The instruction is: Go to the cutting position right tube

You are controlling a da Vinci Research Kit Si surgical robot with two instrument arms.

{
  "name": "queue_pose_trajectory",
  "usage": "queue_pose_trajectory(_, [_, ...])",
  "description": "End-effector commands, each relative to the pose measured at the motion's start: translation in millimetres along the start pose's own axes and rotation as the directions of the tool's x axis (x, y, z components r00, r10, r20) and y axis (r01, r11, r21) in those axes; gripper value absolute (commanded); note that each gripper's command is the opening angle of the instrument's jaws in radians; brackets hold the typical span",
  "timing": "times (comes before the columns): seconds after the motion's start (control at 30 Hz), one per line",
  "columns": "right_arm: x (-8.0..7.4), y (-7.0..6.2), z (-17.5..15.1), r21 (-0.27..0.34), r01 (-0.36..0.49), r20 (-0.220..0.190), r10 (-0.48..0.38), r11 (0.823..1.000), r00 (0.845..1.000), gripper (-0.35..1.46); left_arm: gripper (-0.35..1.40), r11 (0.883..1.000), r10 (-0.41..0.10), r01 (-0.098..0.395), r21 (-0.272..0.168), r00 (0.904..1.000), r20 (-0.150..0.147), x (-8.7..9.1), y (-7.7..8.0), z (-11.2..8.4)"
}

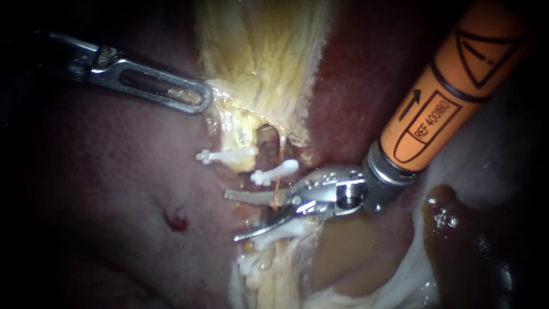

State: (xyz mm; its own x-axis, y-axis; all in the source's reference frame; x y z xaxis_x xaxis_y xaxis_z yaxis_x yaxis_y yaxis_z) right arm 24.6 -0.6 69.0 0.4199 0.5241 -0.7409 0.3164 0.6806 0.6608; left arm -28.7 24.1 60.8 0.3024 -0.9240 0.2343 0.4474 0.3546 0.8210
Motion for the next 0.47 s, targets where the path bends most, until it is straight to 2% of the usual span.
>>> queue_pose_trajectory(0.03, [0.0, 0.0, 0.0, -0.001, 0.0, -0.001, 0.0, 1.0, 1.0, 1.42, -0.35, 1.0, 0.0, 0.0, 0.0, 1.0, 0.0, 0.0, 0.0, 0.0])
queue_pose_trajectory(0.47, [-0.1, 0.1, -0.1, 0.0, 0.001, 0.0, -0.001, 1.0, 1.0, 1.42, -0.35, 1.0, 0.0, 0.0, 0.0, 1.0, 0.0, 0.0, 0.0, 0.0])
